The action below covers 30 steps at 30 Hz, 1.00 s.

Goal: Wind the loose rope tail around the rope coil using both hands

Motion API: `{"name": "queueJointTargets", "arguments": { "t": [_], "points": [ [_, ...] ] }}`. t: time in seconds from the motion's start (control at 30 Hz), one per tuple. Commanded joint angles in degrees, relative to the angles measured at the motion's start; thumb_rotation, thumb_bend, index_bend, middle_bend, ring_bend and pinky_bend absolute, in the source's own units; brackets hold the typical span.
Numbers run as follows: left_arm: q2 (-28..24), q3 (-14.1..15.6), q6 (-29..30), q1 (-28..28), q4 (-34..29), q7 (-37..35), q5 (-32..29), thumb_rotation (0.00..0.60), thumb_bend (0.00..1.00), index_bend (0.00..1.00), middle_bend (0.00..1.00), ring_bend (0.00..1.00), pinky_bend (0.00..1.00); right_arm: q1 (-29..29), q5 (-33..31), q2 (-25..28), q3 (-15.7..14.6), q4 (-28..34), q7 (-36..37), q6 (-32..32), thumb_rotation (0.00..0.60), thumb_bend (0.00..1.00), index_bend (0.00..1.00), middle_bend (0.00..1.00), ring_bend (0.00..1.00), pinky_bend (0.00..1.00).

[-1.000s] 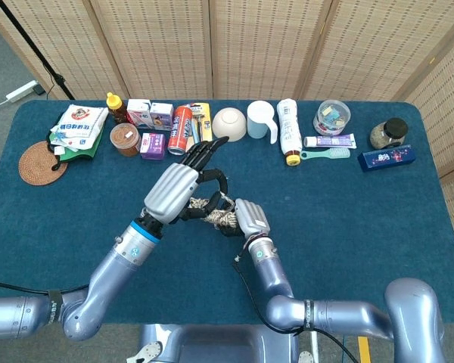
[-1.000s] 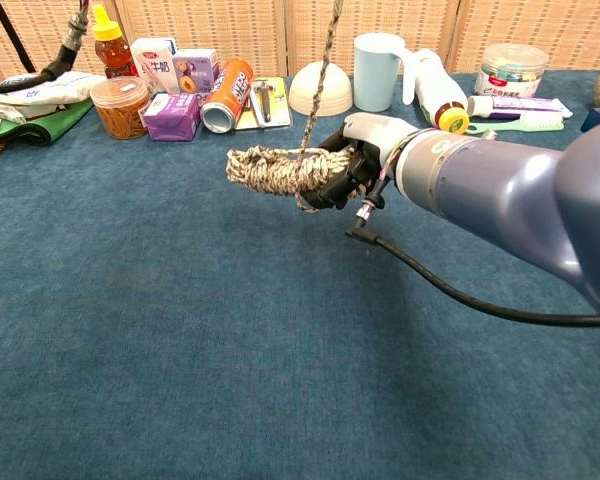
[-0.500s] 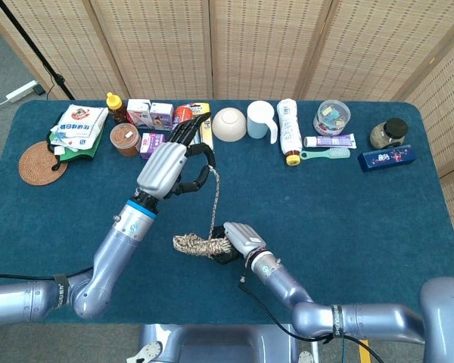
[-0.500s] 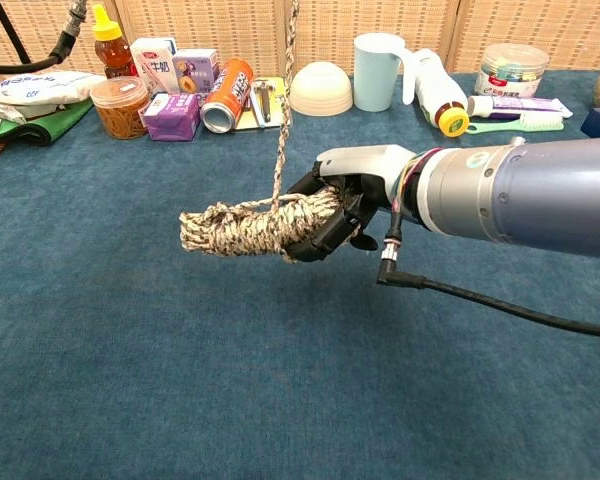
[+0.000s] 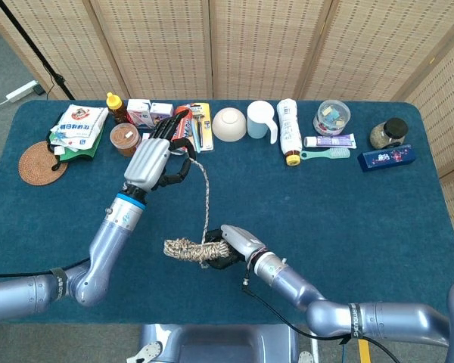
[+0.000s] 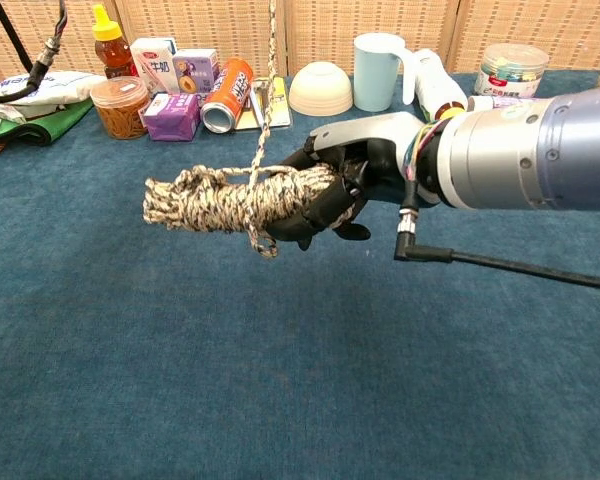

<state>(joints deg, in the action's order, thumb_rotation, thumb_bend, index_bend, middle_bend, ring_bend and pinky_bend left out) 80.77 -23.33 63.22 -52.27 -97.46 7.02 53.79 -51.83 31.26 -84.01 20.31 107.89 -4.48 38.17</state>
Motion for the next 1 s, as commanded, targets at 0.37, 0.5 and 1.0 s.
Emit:
{"name": "queueJointTargets", "arguments": {
  "t": [0.37, 0.5, 1.0],
  "points": [
    [2.0, 4.0, -2.8, 2.9, 8.5, -5.5, 3.6, 0.6, 0.5, 0.64, 0.0, 0.0, 0.0, 0.2, -0.6, 5.2, 4.4, 2.9, 10.6, -1.3, 0.6, 0.68, 0.64, 0.66, 0.52, 0.81],
    [1.7, 5.5, -3.7, 4.3, 10.8, -7.3, 4.9, 0.6, 0.5, 0.64, 0.0, 0.0, 0.0, -0.3, -1.2, 5.5, 4.7, 2.4, 12.3, 0.2, 0.6, 0.69, 0.64, 0.66, 0.52, 0.81],
    [-0.3, 10.0, -5.7, 7.5, 14.3, -10.3, 11.6, 0.6, 0.5, 0.64, 0.0, 0.0, 0.0, -2.4, -5.8, 4.1, 4.2, -1.1, 13.0, 8.4, 0.6, 0.68, 0.64, 0.66, 0.52, 0.81]
  ]
}}
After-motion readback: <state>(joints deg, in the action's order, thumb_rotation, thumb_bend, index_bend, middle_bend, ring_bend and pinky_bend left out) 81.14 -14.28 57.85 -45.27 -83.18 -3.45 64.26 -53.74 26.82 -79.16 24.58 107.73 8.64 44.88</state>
